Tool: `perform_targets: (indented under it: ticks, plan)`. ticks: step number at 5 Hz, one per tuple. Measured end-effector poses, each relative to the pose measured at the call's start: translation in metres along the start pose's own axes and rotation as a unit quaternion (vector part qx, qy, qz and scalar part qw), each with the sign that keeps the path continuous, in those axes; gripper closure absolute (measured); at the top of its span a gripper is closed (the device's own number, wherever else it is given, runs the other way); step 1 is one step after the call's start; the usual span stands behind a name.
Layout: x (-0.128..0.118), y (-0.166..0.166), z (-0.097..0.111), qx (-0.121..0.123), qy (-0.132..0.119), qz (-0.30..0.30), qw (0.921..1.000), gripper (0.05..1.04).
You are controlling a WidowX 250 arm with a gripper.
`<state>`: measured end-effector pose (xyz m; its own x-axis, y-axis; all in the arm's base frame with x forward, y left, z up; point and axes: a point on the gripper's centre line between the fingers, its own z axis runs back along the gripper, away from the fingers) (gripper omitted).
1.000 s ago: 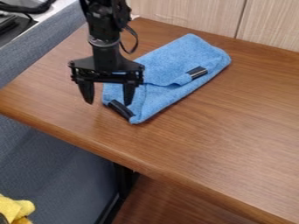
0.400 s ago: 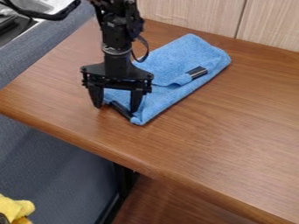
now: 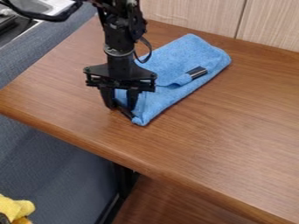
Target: Fold the cloth from bottom right to top right
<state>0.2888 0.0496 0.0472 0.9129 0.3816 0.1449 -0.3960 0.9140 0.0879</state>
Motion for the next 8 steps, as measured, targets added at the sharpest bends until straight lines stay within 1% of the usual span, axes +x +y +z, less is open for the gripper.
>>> perform_targets:
  ticks: [1,2,3,4,5,6,7,8]
  plan:
    - [-0.003,0.003,0.004,0.004,0.002,0.008,1.0000,0.846]
    - [-0.003,0.004,0.017,-0.002,-0.008,0.030,0.9995,0.975]
    - [-0.001,0.002,0.029,-0.012,-0.008,0.056,0.9983,1.019]
    - [0.010,-0.005,0.053,-0.028,-0.016,0.095,0.9950,1.021]
    - [0.030,-0.025,0.081,-0.060,-0.034,0.118,0.9907,1.021]
    - [0.055,-0.055,0.098,-0.067,-0.047,0.112,0.9903,1.021]
    - [0.077,-0.082,0.096,-0.068,-0.041,0.106,0.9912,1.022]
    - [0.094,-0.103,0.087,-0.068,-0.041,0.111,0.9907,1.022]
